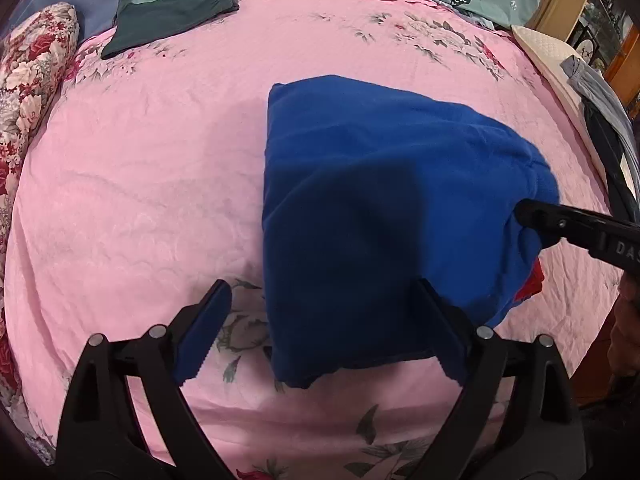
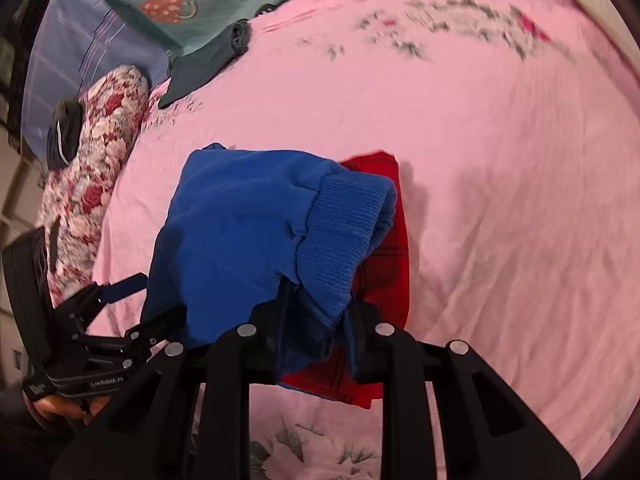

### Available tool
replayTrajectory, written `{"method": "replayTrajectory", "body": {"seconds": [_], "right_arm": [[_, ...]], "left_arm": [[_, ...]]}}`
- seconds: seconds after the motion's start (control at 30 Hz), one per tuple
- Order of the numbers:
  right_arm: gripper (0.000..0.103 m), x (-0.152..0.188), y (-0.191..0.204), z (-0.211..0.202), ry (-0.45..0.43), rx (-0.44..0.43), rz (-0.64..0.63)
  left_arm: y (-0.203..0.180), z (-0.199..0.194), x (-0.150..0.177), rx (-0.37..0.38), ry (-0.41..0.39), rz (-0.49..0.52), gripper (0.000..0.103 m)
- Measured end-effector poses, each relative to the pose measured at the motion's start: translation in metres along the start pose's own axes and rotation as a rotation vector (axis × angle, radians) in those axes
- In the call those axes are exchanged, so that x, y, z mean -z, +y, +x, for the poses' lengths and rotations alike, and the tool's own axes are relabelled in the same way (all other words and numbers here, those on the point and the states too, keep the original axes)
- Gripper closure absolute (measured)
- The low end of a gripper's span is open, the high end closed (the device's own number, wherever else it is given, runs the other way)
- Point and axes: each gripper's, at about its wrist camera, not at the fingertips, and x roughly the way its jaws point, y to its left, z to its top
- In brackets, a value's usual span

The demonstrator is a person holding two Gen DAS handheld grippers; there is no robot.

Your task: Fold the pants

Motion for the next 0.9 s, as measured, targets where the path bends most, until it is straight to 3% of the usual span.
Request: {"method": "replayTrajectory", "body": {"seconds": [0.1, 0.27, 0.43, 0.53, 0.6, 0.63, 0.77, 0.9], "right_arm": [[0.084, -0.001, 0.014, -0.014, -0.055, 0.037, -0.068], [0.085, 0.000, 0.011, -0.045, -0.120, 0.018, -0.071], [0.085, 0.014, -0.025, -0.008, -0.024, 0.014, 0.041], [0.075, 0.015, -0.034, 0.003, -0.027, 0.022, 0.074], [0.055, 0.013, -0.036, 0.000, -0.005, 0.022, 0.088], [0.052, 0.013, -0.037, -0.004, 0.002, 0.024, 0.090], [0.050, 0.017, -0.047, -0.028, -0.012, 0.010, 0.112], [0.050, 0.014, -0.043, -0.050, -0.065, 0.001, 0.117]], "left_arm": [[0.001, 0.000, 0.000, 0.003, -0.002, -0.007, 0.010], [-0.003, -0.003, 0.000, 0.029, -0.014, 0.005, 0.007], [-0.006, 0.000, 0.004, 0.030, 0.013, 0.029, 0.007], [-0.002, -0.007, 0.006, 0.022, 0.007, 0.040, 0.007], [0.003, -0.016, 0.008, 0.009, -0.008, 0.040, 0.007], [0.010, -0.021, 0.010, -0.001, -0.020, 0.030, 0.007], [0.036, -0.039, 0.016, -0.018, -0.045, -0.060, 0.008], [0.053, -0.050, 0.023, 0.033, -0.066, -0.151, 0.010]]}}
